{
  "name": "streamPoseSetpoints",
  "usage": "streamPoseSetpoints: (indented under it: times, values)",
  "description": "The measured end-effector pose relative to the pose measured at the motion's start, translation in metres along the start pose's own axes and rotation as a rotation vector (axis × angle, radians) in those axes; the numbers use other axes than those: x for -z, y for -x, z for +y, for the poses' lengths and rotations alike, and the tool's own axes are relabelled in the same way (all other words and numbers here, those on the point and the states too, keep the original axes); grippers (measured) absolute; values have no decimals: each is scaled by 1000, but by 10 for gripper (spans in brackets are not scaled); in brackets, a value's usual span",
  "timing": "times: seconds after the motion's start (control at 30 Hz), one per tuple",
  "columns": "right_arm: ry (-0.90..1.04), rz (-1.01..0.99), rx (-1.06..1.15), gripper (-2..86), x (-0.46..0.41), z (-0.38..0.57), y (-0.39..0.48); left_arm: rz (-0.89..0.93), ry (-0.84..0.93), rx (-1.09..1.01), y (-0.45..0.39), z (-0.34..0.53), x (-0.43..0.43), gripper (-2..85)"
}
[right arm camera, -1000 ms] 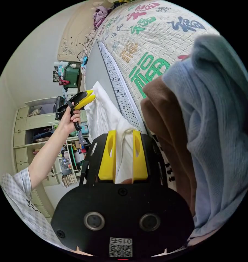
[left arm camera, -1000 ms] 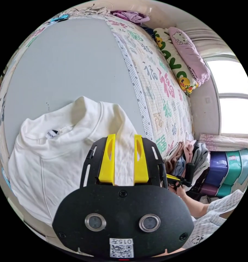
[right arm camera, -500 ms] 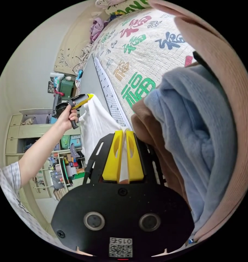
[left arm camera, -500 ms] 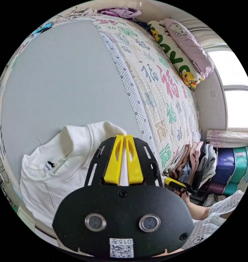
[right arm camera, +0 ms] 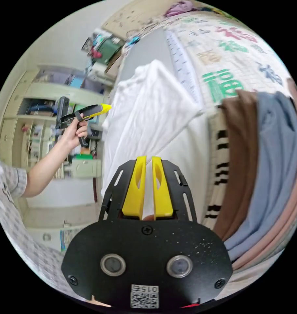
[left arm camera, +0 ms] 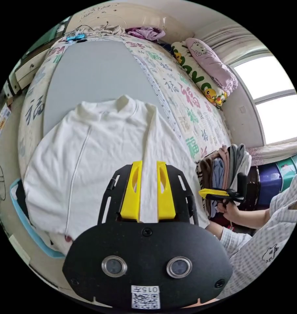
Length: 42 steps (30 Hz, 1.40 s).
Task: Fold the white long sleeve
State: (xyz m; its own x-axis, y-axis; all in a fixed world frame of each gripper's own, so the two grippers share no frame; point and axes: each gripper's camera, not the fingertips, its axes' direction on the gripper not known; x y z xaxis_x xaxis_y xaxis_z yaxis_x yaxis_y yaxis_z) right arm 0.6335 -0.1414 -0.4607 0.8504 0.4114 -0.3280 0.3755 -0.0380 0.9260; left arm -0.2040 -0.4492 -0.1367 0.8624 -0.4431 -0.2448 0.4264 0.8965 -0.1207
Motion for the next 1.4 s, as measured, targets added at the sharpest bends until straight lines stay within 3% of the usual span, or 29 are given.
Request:
streamPoseSetpoints:
  times: [0.1,0.23,0.47,0.73,1.0,1.13,1.4]
  values:
    - [223,-16,260,44,-72,22,36,-93,157,151,26,109,11,63]
    - [371,-10,515,52,-146,47,66,-28,269,343,46,227,25,69]
    - [494,167,760,64,-274,64,59,42,238,401,61,299,48,63]
    - [516,324,743,31,-342,55,5,79,112,338,72,338,124,1]
    - [728,373,736,66,-417,20,-53,179,103,381,104,384,166,19]
    - [720,362,759,77,-421,-18,-65,302,-61,493,153,425,228,45]
    - [416,454,810,94,-484,-218,-59,490,-500,961,315,519,321,68]
